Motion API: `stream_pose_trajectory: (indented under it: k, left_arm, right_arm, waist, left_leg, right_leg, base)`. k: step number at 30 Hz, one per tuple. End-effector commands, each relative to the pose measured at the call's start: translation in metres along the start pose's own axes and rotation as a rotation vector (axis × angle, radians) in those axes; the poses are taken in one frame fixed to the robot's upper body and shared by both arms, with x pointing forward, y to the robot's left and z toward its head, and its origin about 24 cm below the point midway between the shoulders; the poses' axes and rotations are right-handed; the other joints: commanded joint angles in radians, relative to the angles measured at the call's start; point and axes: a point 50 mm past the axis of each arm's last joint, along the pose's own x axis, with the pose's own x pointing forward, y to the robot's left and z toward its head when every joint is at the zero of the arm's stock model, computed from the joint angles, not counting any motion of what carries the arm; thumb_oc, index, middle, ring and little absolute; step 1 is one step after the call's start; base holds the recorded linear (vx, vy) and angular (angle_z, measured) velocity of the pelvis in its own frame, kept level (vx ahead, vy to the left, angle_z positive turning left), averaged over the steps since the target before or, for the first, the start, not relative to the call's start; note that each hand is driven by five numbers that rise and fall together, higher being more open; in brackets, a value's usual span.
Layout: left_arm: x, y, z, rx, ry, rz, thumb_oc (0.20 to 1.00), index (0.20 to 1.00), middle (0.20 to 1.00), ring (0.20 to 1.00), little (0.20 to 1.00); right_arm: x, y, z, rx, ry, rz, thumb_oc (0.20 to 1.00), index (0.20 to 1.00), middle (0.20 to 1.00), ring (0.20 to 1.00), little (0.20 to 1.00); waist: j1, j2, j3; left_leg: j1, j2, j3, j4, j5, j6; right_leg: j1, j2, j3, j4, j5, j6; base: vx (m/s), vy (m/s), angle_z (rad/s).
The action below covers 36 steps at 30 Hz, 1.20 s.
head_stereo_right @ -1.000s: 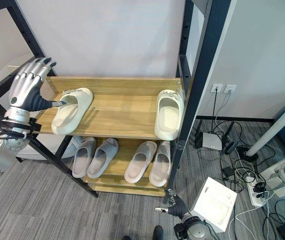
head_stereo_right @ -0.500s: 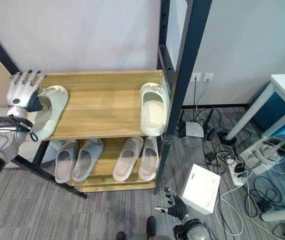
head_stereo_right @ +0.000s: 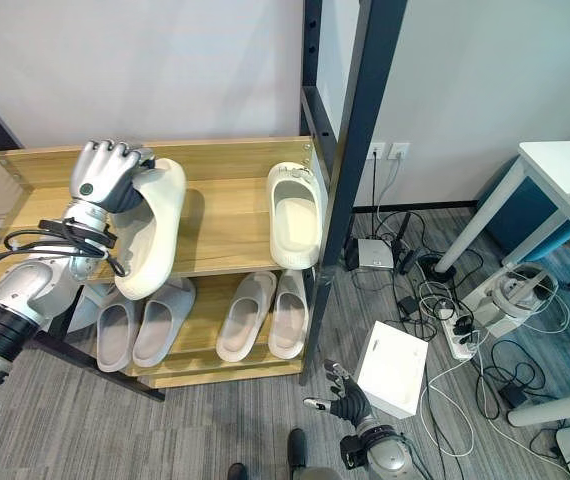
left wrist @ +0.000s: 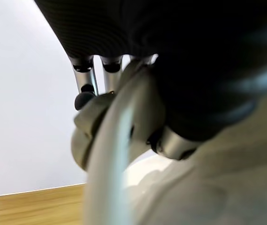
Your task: Arrange the slippers neatly on the shoe rack.
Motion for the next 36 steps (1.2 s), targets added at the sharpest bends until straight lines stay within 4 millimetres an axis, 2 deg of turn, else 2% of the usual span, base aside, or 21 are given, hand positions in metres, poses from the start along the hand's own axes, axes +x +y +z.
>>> stream_pose_trajectory:
  k: [1, 4, 7, 11, 18, 19, 20, 26, 30, 36]
  left_arm:
    - [0.029, 0.034, -0.014, 0.072, 0.026, 0.157, 0.200, 0.200, 0.200, 0.200, 0.200]
    - [0.037, 0.036, -0.001, 0.107, -0.034, 0.161, 0.200, 0.200, 0.200, 0.200, 0.200]
    - [0.053, 0.035, 0.002, 0.178, -0.050, 0.121, 0.200, 0.200, 0.200, 0.200, 0.200]
    - [0.070, 0.025, -0.001, 0.228, -0.021, 0.036, 0.200, 0.200, 0.200, 0.200, 0.200]
    - [0.080, 0.020, -0.018, 0.303, 0.067, -0.031, 0.216, 0.216, 0.216, 0.216, 0.216]
    - [0.081, 0.021, -0.021, 0.311, 0.084, -0.035, 0.843, 0.843, 0.843, 0.843, 0.843]
    - [0.084, 0.023, -0.023, 0.320, 0.097, -0.038, 1.000, 1.000, 1.000, 1.000, 1.000]
    - [0.083, 0.021, -0.012, 0.327, 0.040, -0.052, 1.000, 1.000, 1.000, 1.000, 1.000]
    - [0.079, 0.033, -0.004, 0.280, 0.000, 0.000, 1.000, 1.000, 1.000, 1.000, 1.000]
    - [0.065, 0.033, 0.005, 0.178, -0.037, -0.007, 1.000, 1.000, 1.000, 1.000, 1.000]
  right_arm:
    - [0.000, -0.008, 0.015, 0.017, -0.089, -0.036, 1.000, 1.000, 1.000, 1.000, 1.000]
    - [-0.003, -0.010, 0.014, 0.014, -0.084, -0.038, 1.000, 1.000, 1.000, 1.000, 1.000]
    - [-0.006, -0.017, 0.014, 0.022, -0.084, -0.050, 1.000, 1.000, 1.000, 1.000, 1.000]
    - [-0.013, -0.027, 0.009, 0.034, -0.073, -0.078, 1.000, 1.000, 1.000, 1.000, 1.000]
    - [-0.017, -0.030, 0.007, 0.050, -0.068, -0.090, 1.000, 1.000, 1.000, 1.000, 1.000]
    - [-0.017, -0.031, 0.007, 0.050, -0.066, -0.093, 1.000, 1.000, 1.000, 1.000, 1.000]
    - [-0.018, -0.031, 0.005, 0.050, -0.060, -0.100, 1.000, 1.000, 1.000, 1.000, 1.000]
    - [-0.014, -0.026, 0.002, 0.046, -0.042, -0.084, 1.000, 1.000, 1.000, 1.000, 1.000]
    - [-0.008, -0.021, 0.004, 0.044, -0.042, -0.065, 1.000, 1.000, 1.000, 1.000, 1.000]
    - [-0.002, -0.018, 0.006, 0.040, -0.030, -0.061, 1.000, 1.000, 1.000, 1.000, 1.000]
  waist:
    - [0.001, 0.025, 0.002]
    - [-0.009, 0.031, 0.001]
    - [-0.034, 0.039, 0.003]
    - [-0.070, 0.044, 0.001]
    - [-0.094, 0.047, -0.003]
    - [-0.097, 0.048, -0.005]
    - [-0.099, 0.049, -0.005]
    - [-0.078, 0.043, -0.009]
    - [-0.050, 0.032, -0.011]
    - [-0.020, 0.024, -0.009]
  left_leg:
    - [0.045, 0.009, -0.048, -0.002, -0.147, 0.005]
    - [0.042, 0.013, -0.044, -0.002, -0.142, 0.004]
    - [0.034, 0.015, -0.033, -0.002, -0.137, 0.002]
    - [0.028, 0.022, -0.004, -0.002, -0.138, 0.000]
    - [0.036, 0.027, 0.023, -0.002, -0.145, 0.000]
    - [0.036, 0.028, 0.025, -0.002, -0.146, 0.000]
    - [0.038, 0.028, 0.028, -0.002, -0.148, 0.000]
    - [0.047, 0.026, 0.006, -0.002, -0.148, -0.001]
    - [0.047, 0.025, -0.016, -0.002, -0.143, 0.000]
    - [0.044, 0.020, -0.043, -0.002, -0.137, 0.000]
  right_leg:
    - [0.151, -0.057, -0.017, 0.002, -0.192, 0.089]
    - [0.147, -0.054, -0.012, 0.002, -0.189, 0.087]
    - [0.134, -0.050, 0.002, 0.002, -0.184, 0.087]
    - [0.112, -0.043, 0.034, 0.002, -0.176, 0.089]
    - [0.105, -0.038, 0.064, 0.002, -0.174, 0.090]
    - [0.104, -0.037, 0.066, 0.002, -0.175, 0.090]
    - [0.104, -0.036, 0.068, 0.002, -0.175, 0.091]
    - [0.126, -0.035, 0.043, 0.002, -0.187, 0.087]
    - [0.138, -0.036, 0.019, 0.002, -0.193, 0.083]
    - [0.149, -0.038, -0.007, 0.002, -0.196, 0.079]
  base:
    - [-0.05, -0.038, 0.00]
    - [-0.05, -0.046, -0.01]
    - [-0.05, -0.061, -0.04]
    - [0.03, -0.057, -0.20]
    - [0.04, -0.017, -0.14]
    - [0.03, -0.022, -0.08]
    - [0.02, -0.026, -0.09]
    - [-0.01, -0.015, 0.03]
    - [-0.05, -0.012, 0.17]
    - [-0.03, -0.006, 0.20]
